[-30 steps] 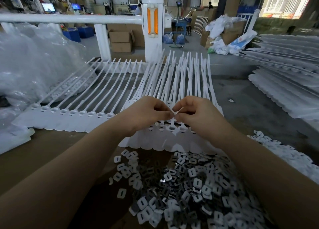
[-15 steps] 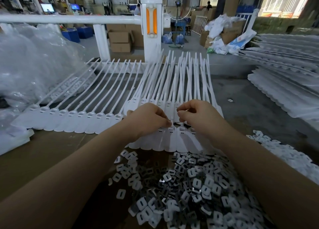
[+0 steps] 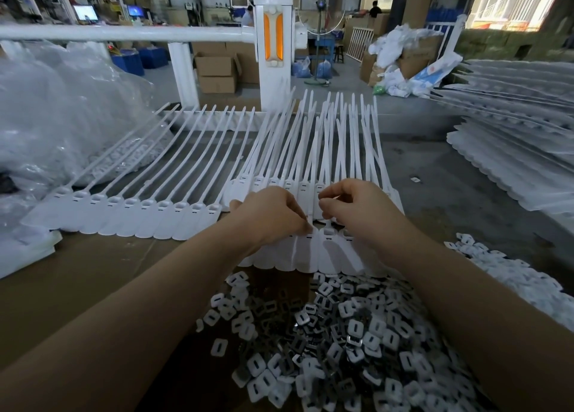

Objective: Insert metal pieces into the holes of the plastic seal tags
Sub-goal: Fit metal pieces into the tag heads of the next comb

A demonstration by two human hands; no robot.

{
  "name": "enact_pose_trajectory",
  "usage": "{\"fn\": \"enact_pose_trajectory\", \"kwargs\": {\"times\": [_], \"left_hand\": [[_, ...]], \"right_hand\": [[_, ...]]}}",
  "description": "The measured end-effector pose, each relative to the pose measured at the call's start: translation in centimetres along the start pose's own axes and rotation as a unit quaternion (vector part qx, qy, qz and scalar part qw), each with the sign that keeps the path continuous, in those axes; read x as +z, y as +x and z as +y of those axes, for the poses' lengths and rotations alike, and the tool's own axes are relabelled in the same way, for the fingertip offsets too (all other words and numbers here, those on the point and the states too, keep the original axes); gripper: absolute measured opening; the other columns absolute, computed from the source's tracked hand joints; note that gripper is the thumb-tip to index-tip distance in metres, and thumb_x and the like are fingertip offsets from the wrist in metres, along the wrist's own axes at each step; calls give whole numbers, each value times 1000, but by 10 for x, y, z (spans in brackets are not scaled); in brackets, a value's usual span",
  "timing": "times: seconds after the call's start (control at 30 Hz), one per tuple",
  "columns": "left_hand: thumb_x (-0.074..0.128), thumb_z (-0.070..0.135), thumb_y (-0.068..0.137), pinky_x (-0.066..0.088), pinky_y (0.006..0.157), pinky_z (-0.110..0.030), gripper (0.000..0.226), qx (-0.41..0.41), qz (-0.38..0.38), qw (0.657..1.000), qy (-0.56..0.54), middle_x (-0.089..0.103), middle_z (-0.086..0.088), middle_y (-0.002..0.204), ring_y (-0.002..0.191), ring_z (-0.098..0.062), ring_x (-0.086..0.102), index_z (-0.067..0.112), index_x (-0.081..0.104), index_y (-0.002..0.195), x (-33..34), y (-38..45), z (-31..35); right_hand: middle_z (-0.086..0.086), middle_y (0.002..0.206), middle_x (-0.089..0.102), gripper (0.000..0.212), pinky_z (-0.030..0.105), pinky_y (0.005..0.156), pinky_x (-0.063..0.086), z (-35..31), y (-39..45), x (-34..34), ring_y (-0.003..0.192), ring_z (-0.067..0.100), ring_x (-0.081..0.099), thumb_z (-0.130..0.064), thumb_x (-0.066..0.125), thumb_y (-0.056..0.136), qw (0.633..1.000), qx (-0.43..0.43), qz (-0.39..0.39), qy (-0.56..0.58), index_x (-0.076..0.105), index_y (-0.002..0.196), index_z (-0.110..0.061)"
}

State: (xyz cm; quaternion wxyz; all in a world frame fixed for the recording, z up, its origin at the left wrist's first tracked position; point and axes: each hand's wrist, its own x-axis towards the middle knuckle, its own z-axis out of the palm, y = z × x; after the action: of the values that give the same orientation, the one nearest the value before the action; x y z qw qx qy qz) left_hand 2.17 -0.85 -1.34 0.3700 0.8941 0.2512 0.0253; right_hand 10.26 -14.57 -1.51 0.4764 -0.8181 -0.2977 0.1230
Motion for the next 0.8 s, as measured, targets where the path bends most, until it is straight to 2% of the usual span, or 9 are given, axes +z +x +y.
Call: {"fn": "enact_pose_trajectory", "kwargs": {"times": [0.2,0.3,0.37,0.43,0.5,0.57,0.63,0.7,0.8], "left_hand": [[78,36,62,42,102,-53,18,-40,18,999,-16,67,-5,97,113,-31,55,29,65,72,5,0,3],[80,35,63,42,102,-53,19,-48,18,998,-28,65,-6,103,115,-32,54,32,65,73,4,1,2],[80,34,65,42,102,-53,17,-43,10,999,-32,66,-5,102,113,-31,54,33,66,75,2,2,0],[77,29,71,40,104,-51,12,-29,-2,999,-25,68,-1,98,109,-29,56,31,67,78,-1,1,-3],[76,25,74,41,102,-47,10,-17,-9,1000,-23,68,2,90,102,-23,59,29,67,77,-4,2,-4],[78,21,75,46,85,-36,11,-7,-16,999,-38,67,6,79,91,-17,60,26,67,75,-7,0,-4],[75,16,75,47,75,-34,11,3,-21,999,-40,65,4,74,83,-17,59,24,68,74,-9,-1,-3],[72,16,76,50,83,-40,9,4,-21,999,-29,66,2,75,82,-19,60,23,68,74,-9,-2,-2],[74,18,80,49,86,-39,9,0,-17,1000,-19,64,7,73,75,-12,58,23,68,75,-8,-1,-1]], "right_hand": [[-2,90,69,6,25,65,53,-1,0,0,82,14,66,-23,61,93,1000,1,-2,0,62,95,-28],[-3,84,70,7,22,60,51,-2,-2,-2,76,11,66,-22,63,92,1000,-16,-12,0,66,90,-29],[-5,81,72,9,20,62,51,-5,-4,-4,73,6,66,-21,68,88,997,-53,-59,-12,69,86,-29],[-5,82,74,8,24,70,56,-9,-7,-6,76,6,69,-19,73,84,986,-99,-128,-36,71,88,-26],[-6,81,73,9,24,69,56,-13,-10,-11,74,6,68,-18,76,82,973,-134,-179,-56,72,88,-23],[-8,79,72,7,17,65,52,-17,-13,-15,69,1,65,-17,77,81,959,-156,-232,-47,73,85,-21],[-10,80,72,7,13,65,48,-21,-18,-15,69,-2,62,-18,78,80,941,-181,-279,-56,75,86,-20],[-14,83,72,9,15,72,50,-27,-23,-9,75,0,64,-20,77,81,920,-205,-323,-85,77,90,-22],[-15,91,73,14,19,83,50,-32,-32,7,84,-2,66,-20,75,83,893,-237,-363,-120,77,97,-22]]}}
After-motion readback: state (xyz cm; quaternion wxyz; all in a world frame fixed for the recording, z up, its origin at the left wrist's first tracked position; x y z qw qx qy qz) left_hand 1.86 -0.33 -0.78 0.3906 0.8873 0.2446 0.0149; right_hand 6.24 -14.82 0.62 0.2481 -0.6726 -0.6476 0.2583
